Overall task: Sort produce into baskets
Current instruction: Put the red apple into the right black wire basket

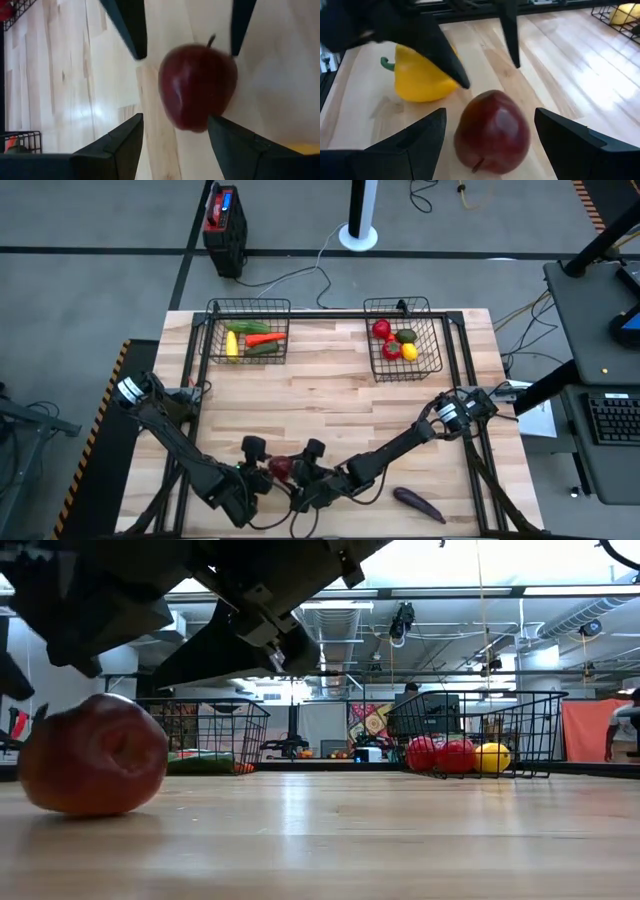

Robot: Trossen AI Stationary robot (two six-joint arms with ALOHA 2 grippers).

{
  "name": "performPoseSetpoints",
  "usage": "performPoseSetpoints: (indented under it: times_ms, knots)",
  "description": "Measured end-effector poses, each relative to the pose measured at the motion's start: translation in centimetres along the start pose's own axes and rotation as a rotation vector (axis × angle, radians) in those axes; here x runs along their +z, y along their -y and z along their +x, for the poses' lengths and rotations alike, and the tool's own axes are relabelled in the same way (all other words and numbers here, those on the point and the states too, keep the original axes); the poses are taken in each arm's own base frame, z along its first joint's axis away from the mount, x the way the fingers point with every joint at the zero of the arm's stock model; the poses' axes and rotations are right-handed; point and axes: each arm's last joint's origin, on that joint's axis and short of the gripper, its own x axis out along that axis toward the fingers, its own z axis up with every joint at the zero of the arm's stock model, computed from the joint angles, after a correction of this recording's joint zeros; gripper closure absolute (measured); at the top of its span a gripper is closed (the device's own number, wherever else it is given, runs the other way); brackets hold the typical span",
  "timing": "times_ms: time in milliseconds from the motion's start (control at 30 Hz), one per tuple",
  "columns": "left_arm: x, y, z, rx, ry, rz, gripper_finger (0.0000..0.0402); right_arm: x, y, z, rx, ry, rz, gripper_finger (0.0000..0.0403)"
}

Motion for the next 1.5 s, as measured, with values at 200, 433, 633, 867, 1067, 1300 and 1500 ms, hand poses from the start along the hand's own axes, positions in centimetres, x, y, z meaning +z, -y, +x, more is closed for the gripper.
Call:
performPoseSetpoints:
  times_ms: [200, 433, 633, 867, 1067, 1300, 1500]
  knots:
    - [-0.5, 0.0, 0.5, 0.014, -0.006, 0.003, 0.0198, 0.1, 0.4, 0.4, 0.042, -0.025, -0.007, 0.0108]
    - [-0.3, -0.1, 0.4, 0.016, 0.002, -0.002, 0.0198, 0.3, 1.0, 0.9, 0.075, -0.050, 0.010, 0.0108]
    - [-0.3, -0.1, 0.7, 0.021, -0.002, -0.005, 0.0198, 0.3, 1.1, 1.0, 0.087, -0.059, 0.019, 0.0108]
    - [-0.3, -0.1, 0.7, 0.021, 0.000, -0.010, 0.0198, 0.7, 1.3, 1.3, 0.084, -0.033, 0.040, 0.0108]
    - [-0.2, -0.1, 0.7, 0.020, 0.002, -0.018, 0.0198, 0.8, 2.3, 1.9, 0.107, -0.101, 0.098, 0.0077]
    - [-0.2, -0.1, 0.7, 0.018, 0.007, -0.024, 0.0198, 0.8, 2.2, 1.9, 0.135, -0.114, 0.086, 0.0049]
    - [0.0, 0.0, 0.8, 0.019, 0.024, -0.035, 0.0198, 0.3, 2.4, 2.0, 0.129, -0.127, 0.062, 0.0050]
